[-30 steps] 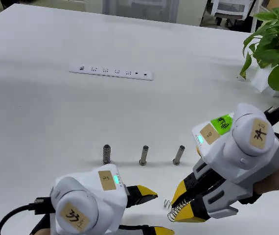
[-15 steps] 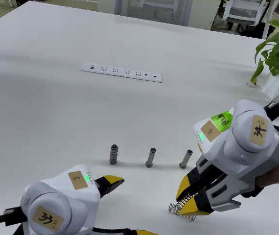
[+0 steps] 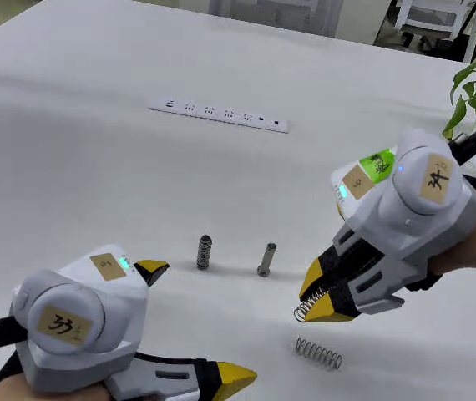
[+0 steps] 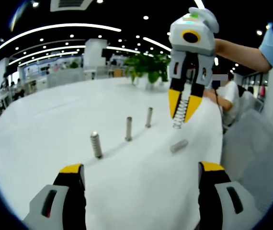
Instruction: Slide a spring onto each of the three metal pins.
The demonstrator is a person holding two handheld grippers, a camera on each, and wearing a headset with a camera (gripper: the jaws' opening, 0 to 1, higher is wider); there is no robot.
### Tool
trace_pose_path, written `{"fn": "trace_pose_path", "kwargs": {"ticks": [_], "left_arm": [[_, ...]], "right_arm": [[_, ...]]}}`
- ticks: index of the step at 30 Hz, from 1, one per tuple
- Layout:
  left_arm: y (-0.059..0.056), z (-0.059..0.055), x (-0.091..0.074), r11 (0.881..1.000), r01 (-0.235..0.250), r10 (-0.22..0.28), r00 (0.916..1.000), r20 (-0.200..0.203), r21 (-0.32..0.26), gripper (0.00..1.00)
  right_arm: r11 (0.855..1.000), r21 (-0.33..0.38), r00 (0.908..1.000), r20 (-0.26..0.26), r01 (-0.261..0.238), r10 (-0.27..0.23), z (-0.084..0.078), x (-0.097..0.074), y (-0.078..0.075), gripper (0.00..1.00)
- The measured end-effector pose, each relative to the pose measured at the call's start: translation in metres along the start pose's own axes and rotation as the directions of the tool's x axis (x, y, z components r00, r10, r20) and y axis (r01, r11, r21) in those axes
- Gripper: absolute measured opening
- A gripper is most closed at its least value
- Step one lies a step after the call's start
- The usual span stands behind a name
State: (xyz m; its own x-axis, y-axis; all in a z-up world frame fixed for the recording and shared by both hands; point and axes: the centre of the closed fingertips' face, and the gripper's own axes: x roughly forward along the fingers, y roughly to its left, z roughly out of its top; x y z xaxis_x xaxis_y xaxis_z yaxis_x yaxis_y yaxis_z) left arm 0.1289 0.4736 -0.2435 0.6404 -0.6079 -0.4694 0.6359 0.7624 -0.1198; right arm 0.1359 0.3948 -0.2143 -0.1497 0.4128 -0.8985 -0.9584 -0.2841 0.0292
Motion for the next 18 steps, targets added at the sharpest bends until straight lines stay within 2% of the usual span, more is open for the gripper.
{"fn": "trace_pose_path", "kwargs": {"ticks": [2, 5, 9, 15, 18], "left_arm": [[0.001, 0.0, -0.001, 1.0, -0.002, 0.002, 1.0, 0.0, 0.002, 1.0], [0.004, -0.001, -0.004, 1.0, -0.01, 0.01, 1.0, 0.001, -0.001, 1.0], [0.004, -0.001, -0.004, 1.0, -0.004, 0.004, 1.0, 0.008, -0.007, 1.0], [0.002, -0.002, -0.003, 1.0, 0.007, -0.007, 0.9998, 0.016, -0.011, 1.0], [0.002, -0.003, -0.001, 1.0, 0.008, -0.008, 0.9999, 0.015, -0.01, 1.0]], "right_arm": [[1.0, -0.013, 0.9999, -0.012, 0.008, -0.008, 0.0, -0.001, -0.007, 0.12], [0.997, -0.054, 0.998, -0.026, 0.056, -0.057, 0.002, -0.005, -0.027, 0.12], [0.994, -0.063, 0.9955, -0.034, 0.087, -0.089, 0.004, -0.009, -0.048, 0.12], [0.986, -0.144, 0.9862, -0.129, 0.084, -0.103, 0.0, -0.009, -0.063, 0.12], [0.987, -0.142, 0.9862, -0.133, 0.08, -0.099, 0.003, -0.007, -0.073, 0.12]]}}
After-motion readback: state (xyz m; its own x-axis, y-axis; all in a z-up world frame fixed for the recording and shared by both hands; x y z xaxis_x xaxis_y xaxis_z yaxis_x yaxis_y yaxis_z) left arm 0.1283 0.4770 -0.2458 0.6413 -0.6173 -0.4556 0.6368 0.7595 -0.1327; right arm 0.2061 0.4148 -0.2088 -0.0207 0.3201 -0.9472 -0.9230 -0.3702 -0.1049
